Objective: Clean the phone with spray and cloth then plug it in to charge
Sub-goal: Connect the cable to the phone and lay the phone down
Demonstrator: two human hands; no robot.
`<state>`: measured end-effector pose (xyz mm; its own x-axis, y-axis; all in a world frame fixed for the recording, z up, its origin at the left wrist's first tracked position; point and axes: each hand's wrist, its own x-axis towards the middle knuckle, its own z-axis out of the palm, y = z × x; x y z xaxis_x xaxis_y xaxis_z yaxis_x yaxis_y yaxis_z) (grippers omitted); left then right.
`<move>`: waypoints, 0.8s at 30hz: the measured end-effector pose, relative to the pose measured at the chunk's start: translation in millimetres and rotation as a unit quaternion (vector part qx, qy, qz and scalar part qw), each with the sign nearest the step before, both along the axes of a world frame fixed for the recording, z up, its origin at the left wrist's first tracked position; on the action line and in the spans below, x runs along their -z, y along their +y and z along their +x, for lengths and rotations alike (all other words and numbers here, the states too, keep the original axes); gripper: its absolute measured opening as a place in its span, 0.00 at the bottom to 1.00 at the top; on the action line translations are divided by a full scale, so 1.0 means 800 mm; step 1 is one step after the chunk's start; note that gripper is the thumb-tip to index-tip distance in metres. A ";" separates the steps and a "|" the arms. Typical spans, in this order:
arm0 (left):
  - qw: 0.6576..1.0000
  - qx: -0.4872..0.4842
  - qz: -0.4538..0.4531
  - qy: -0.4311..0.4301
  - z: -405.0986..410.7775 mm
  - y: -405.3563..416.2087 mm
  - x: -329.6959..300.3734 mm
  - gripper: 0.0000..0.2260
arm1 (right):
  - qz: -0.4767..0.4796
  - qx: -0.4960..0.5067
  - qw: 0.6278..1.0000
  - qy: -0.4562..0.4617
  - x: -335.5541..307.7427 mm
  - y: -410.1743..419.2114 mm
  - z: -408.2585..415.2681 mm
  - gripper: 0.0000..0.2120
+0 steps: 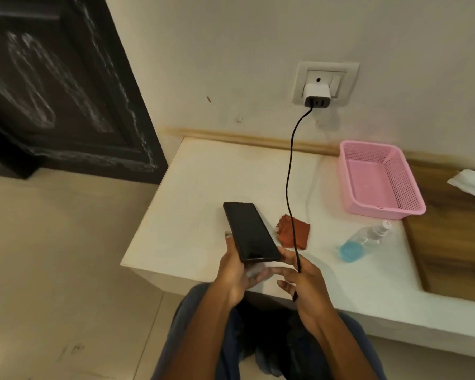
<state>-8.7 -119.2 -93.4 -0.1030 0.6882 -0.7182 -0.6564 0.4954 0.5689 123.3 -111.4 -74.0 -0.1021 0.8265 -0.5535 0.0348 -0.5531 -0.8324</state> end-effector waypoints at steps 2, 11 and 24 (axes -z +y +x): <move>0.999 0.024 0.034 -0.034 -0.004 0.007 0.001 0.31 | -0.003 0.004 1.000 0.001 -0.001 0.001 -0.003 0.15; 0.981 -0.004 0.114 -0.157 -0.007 0.029 -0.003 0.37 | 0.005 -0.015 1.000 0.016 -0.029 -0.026 0.003 0.14; 0.930 -0.064 0.137 -0.336 -0.012 0.032 -0.018 0.38 | 0.061 -0.195 0.968 -0.146 -0.145 -0.050 0.017 0.04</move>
